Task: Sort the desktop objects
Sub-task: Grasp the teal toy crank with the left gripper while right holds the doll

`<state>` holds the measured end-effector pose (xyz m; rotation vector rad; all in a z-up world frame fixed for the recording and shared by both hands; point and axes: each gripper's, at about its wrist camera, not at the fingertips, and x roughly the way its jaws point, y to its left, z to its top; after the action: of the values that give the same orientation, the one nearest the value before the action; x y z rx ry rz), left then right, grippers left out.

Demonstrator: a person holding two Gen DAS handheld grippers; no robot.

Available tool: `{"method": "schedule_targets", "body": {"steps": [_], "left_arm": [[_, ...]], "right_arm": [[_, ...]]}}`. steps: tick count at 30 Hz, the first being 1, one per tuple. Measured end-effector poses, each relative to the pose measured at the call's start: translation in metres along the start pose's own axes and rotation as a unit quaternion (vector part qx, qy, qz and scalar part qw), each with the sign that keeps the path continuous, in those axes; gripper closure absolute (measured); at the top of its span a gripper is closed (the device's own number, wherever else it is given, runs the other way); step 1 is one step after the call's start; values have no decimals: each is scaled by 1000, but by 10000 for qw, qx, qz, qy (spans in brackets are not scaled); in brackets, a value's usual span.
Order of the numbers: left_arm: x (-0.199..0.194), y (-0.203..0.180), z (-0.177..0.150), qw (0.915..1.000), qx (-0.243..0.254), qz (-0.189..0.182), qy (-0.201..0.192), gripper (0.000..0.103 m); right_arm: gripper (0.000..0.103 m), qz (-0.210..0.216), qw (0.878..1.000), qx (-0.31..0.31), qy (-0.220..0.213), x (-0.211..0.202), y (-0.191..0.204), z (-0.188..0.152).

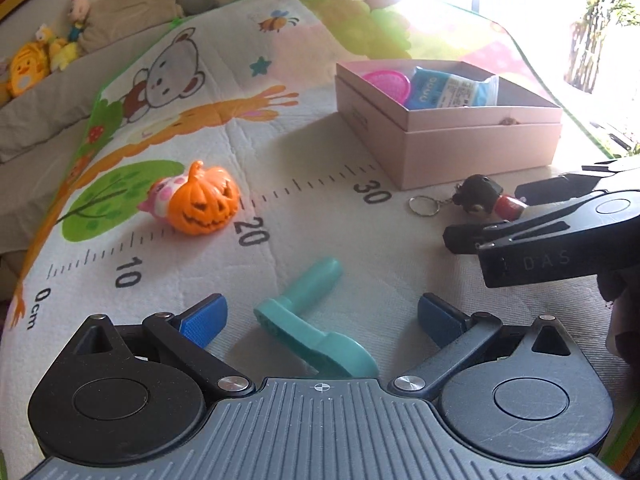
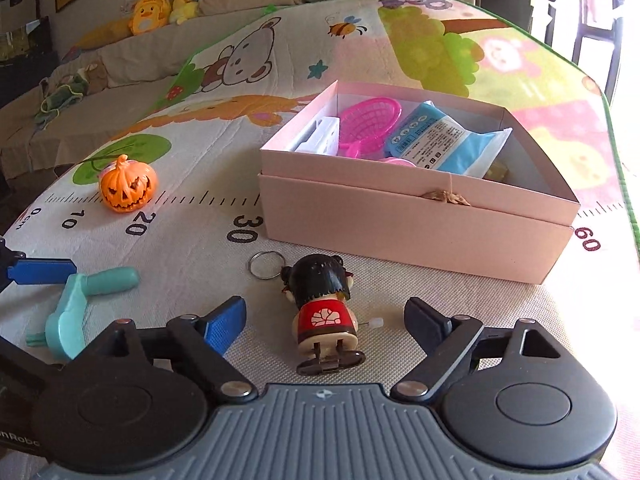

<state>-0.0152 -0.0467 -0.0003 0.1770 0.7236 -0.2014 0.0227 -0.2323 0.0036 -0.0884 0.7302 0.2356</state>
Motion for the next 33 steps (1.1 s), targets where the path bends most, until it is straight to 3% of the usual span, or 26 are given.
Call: {"method": "schedule_targets", "body": {"steps": [11, 16, 26, 33], "left_arm": [[-2, 38, -2, 9950, -188, 980, -6, 0], [-6, 51, -6, 9930, -318, 1138, 7, 0], [-9, 57, -9, 9929, -486, 1080, 62, 0], [-13, 54, -13, 9958, -617, 669, 122, 0]], "right_arm": [[15, 73, 10000, -38, -2, -2, 8, -2], [15, 192, 9997, -172, -16, -4, 21, -4], [15, 265, 9994, -226, -59, -7, 25, -5], [15, 253, 9993, -266, -28, -6, 28, -5]]}}
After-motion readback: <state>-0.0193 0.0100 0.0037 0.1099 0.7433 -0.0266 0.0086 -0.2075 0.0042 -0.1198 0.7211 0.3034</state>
